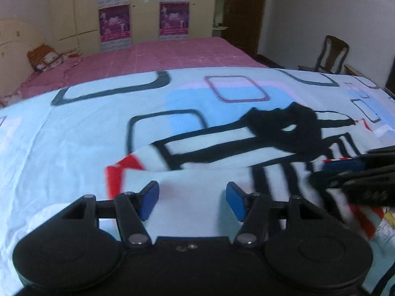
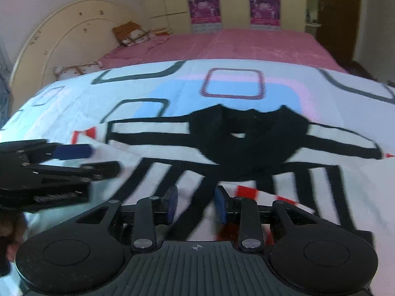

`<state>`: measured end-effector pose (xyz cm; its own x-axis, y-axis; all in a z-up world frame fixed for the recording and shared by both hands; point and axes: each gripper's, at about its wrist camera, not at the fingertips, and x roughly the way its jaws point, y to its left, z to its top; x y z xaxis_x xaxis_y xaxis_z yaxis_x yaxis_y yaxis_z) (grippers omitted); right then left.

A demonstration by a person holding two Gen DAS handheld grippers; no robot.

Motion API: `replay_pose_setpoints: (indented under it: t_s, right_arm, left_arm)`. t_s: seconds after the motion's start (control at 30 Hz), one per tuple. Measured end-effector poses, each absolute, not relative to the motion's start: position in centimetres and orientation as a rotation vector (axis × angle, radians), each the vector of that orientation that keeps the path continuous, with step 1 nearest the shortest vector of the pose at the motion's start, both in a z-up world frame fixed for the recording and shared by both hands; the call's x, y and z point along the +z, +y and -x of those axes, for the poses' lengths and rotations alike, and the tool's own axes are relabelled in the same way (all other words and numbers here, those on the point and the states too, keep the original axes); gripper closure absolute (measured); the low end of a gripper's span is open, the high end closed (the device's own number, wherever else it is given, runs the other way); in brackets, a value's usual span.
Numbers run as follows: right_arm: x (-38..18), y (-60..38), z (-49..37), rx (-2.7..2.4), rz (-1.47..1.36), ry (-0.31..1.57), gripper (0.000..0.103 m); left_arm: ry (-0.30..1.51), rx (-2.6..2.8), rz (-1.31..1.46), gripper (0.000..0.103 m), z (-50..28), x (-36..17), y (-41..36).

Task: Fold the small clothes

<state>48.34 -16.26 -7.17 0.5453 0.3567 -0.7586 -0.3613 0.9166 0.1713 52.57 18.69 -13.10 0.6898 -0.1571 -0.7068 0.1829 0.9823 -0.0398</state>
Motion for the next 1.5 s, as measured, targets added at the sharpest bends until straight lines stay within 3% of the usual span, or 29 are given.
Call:
replay_pose_setpoints:
  t_s: [0.23,0.3,0.47,0.53,0.57,0.6,0.73,0.9,1.13,1.17,1.3,1.5]
  right_arm:
    - [-7.5,-21.4,-47.3,0.298,-0.017,0.89,0.071]
    - [-7.1,-21.2,-47.1,0.287,-0.002,0.889,0.071]
    - [-4.6,-20.6,-44.8,0.327,-0.092,0.837,0.071]
    - [-4.8,-19.5,-43.8,0.373,-0.09,0.862,0.065]
    - [-5.0,-19.1,-43.2,0.386,-0.076,0.863,0.048]
    - [-5.2,-18.6,-42.7,0.401,-0.057,0.861,0.043]
    - [-6.2,-19.0,-41.5,0.434,-0.022,0.884,0.044]
    - [-6.6,-24.2,-41.1,0.273,0.002,0.868,0.055]
    - [-7.3,-29.8,-41.2,0.222,-0.148,0.904,0.056]
    - [-7.3,-29.7,-41.3,0.248,-0.154,0.901,0.069]
    - [-7.1,-29.9,-41.5,0.321,-0.184,0.896,0.093]
    - [-6.0,-31.0,-40.3,0.344,-0.221,0.857,0.096]
  left_arm:
    - [0.786,-0.185,0.009,0.04,-52.1,-13.1,21.7]
    - [0.784,-0.161,-0.011,0.044,-51.6,-12.4,21.1]
    - [0.693,-0.188,0.052,0.041,-47.1,-9.5,17.2]
    - [0.678,-0.18,0.085,0.041,-45.1,-9.6,15.1]
    - [0.681,-0.179,0.099,0.041,-44.3,-9.9,14.2]
    - [0.689,-0.174,0.093,0.043,-43.6,-10.5,13.3]
    - [0.765,-0.151,0.079,0.042,-42.3,-13.0,13.6]
    - [0.751,-0.164,0.047,0.045,-40.7,-13.3,15.9]
    - [0.763,-0.12,0.01,0.043,-40.9,-13.4,14.3]
    - [0.766,-0.113,0.007,0.043,-41.0,-13.4,14.2]
    - [0.772,-0.109,0.05,0.043,-40.9,-13.2,14.7]
    - [0.763,-0.106,0.067,0.044,-40.8,-12.7,15.1]
